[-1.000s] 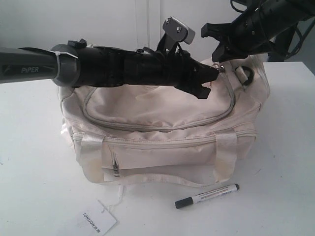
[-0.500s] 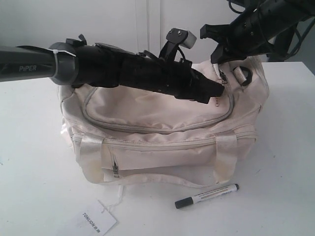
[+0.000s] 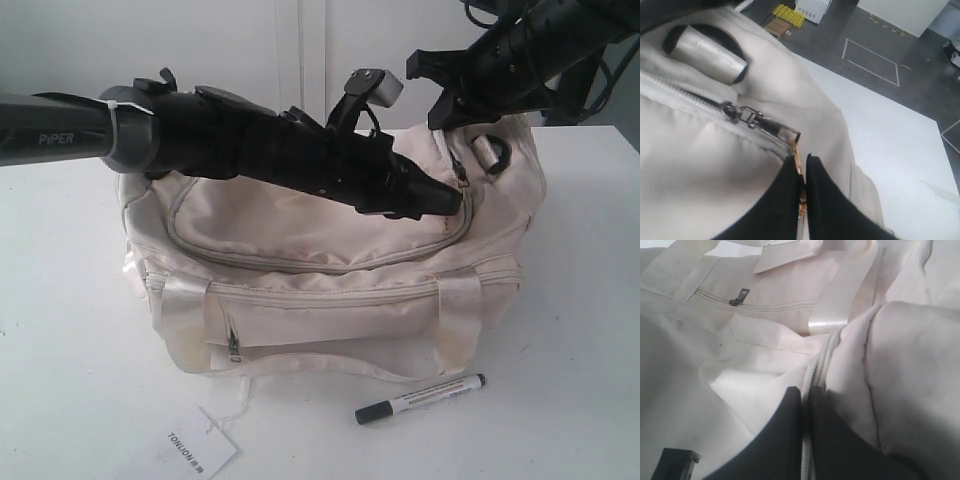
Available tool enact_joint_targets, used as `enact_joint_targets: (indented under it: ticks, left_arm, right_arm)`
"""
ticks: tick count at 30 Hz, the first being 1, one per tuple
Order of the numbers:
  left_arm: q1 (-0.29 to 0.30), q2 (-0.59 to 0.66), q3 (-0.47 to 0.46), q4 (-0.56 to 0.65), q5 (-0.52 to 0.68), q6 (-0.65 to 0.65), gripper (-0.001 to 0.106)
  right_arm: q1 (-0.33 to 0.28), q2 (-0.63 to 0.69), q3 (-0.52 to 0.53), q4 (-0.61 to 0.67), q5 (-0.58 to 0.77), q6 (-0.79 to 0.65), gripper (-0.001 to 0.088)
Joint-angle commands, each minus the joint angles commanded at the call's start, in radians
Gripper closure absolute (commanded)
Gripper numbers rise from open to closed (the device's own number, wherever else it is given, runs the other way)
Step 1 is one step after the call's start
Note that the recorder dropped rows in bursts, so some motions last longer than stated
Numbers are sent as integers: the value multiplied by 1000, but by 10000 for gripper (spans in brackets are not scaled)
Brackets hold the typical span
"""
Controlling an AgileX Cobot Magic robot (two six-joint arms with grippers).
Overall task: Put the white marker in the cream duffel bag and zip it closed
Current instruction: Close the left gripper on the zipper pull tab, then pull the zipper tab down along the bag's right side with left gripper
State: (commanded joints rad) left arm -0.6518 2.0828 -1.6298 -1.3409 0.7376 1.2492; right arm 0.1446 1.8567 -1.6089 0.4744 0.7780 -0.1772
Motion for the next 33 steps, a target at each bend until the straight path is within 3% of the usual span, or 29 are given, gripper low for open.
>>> enact_joint_targets:
  ticks: [15,33]
  left_arm:
    - [0,0,0,51,124,-68,1053]
    - [0,0,0,292,310,-132,1053]
  right_arm:
    - [0,0,0,0,0,0,868]
    - [0,0,0,0,0,0,868]
